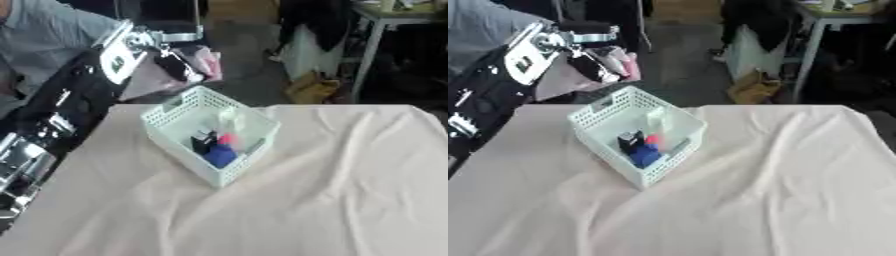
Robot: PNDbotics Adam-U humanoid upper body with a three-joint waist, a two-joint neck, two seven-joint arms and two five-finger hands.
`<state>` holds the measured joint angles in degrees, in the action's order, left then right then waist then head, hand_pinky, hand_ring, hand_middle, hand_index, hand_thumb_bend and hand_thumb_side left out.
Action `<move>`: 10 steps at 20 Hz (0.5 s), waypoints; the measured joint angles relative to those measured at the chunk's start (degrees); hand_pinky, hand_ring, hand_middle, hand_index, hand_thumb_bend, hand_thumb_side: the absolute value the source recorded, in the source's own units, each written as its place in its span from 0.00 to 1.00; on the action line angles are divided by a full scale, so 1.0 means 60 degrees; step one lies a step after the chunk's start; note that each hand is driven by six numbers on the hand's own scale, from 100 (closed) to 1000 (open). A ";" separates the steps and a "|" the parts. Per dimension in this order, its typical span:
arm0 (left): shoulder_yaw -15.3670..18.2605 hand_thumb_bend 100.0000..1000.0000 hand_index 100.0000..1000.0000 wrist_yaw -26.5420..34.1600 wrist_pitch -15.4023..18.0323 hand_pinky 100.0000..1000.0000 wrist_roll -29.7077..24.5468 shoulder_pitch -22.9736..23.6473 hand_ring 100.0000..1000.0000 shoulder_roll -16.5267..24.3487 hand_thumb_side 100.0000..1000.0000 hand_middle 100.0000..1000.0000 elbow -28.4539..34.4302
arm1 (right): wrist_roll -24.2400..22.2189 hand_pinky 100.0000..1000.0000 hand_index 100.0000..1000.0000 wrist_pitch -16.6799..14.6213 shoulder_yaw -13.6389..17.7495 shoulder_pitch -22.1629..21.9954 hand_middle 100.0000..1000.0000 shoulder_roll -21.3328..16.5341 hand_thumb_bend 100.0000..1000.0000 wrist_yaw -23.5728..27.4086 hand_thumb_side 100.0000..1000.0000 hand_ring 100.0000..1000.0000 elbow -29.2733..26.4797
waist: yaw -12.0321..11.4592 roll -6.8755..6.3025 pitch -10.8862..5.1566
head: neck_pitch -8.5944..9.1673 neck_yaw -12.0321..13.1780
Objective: Pick up objects on the table and place them in the box.
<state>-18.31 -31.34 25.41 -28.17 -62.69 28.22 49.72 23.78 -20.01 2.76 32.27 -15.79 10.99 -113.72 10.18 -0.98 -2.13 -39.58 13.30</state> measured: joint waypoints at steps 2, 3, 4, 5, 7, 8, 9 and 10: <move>0.0040 0.20 0.07 -0.0429 0.0191 0.00 0.0492 -0.0088 0.00 -0.0313 0.00 0.00 -0.0347 | -0.0004 0.80 0.75 0.0002 0.0000 0.0002 0.72 0.0023 0.00 0.0022 0.93 0.86 0.0000 | 0.0059 -0.0004 0.0000 | 0.0005 0.0003; 0.0080 0.20 0.07 -0.0694 0.0306 0.00 0.0730 -0.0117 0.00 -0.0480 0.00 0.00 -0.0565 | -0.0011 0.80 0.75 0.0006 0.0000 0.0004 0.72 0.0042 0.00 0.0027 0.93 0.86 0.0000 | 0.0079 -0.0005 0.0000 | 0.0026 0.0005; 0.0125 0.20 0.07 -0.0957 0.0416 0.00 0.0934 -0.0132 0.00 -0.0630 0.00 0.00 -0.0779 | -0.0020 0.80 0.74 0.0012 -0.0001 0.0008 0.72 0.0061 0.00 0.0031 0.93 0.86 0.0000 | 0.0092 -0.0016 0.0000 | 0.0062 0.0010; 0.0190 0.20 0.07 -0.1242 0.0525 0.00 0.1126 -0.0135 0.00 -0.0767 0.00 0.00 -0.1000 | -0.0032 0.80 0.74 0.0014 -0.0003 0.0030 0.72 0.0070 0.00 0.0035 0.94 0.86 0.0000 | 0.0123 -0.0022 0.0000 | 0.0083 0.0012; 0.0352 0.20 0.07 -0.1813 0.0744 0.00 0.1491 -0.0136 0.00 -0.1045 0.00 0.00 -0.1427 | -0.0057 0.80 0.74 0.0022 -0.0004 0.0054 0.72 0.0073 0.00 0.0041 0.93 0.86 0.0000 | 0.0175 -0.0042 0.0000 | 0.0111 0.0014; 0.0442 0.20 0.07 -0.2096 0.0845 0.00 0.1671 -0.0135 0.00 -0.1159 0.00 0.00 -0.1618 | -0.0063 0.80 0.74 0.0023 -0.0004 0.0071 0.72 0.0082 0.00 0.0052 0.93 0.86 0.0000 | 0.0193 -0.0052 0.0000 | 0.0140 0.0014; 0.0534 0.19 0.07 -0.2378 0.0933 0.00 0.1854 -0.0123 0.00 -0.1269 0.00 0.00 -0.1802 | -0.0068 0.80 0.74 0.0028 -0.0004 0.0074 0.72 0.0093 0.00 0.0067 0.93 0.86 0.0000 | 0.0213 -0.0056 0.0000 | 0.0166 0.0014; 0.0629 0.19 0.07 -0.2657 0.1015 0.00 0.2039 -0.0086 0.00 -0.1373 0.00 0.00 -0.1975 | -0.0075 0.80 0.74 0.0035 -0.0004 0.0074 0.72 0.0102 0.00 0.0077 0.93 0.86 0.0000 | 0.0241 -0.0057 0.0000 | 0.0172 0.0014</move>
<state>-14.54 -47.28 31.50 -15.94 -63.21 19.98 37.87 23.33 -19.80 2.74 32.72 -15.18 11.45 -113.72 11.62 -1.33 -2.13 -38.55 13.38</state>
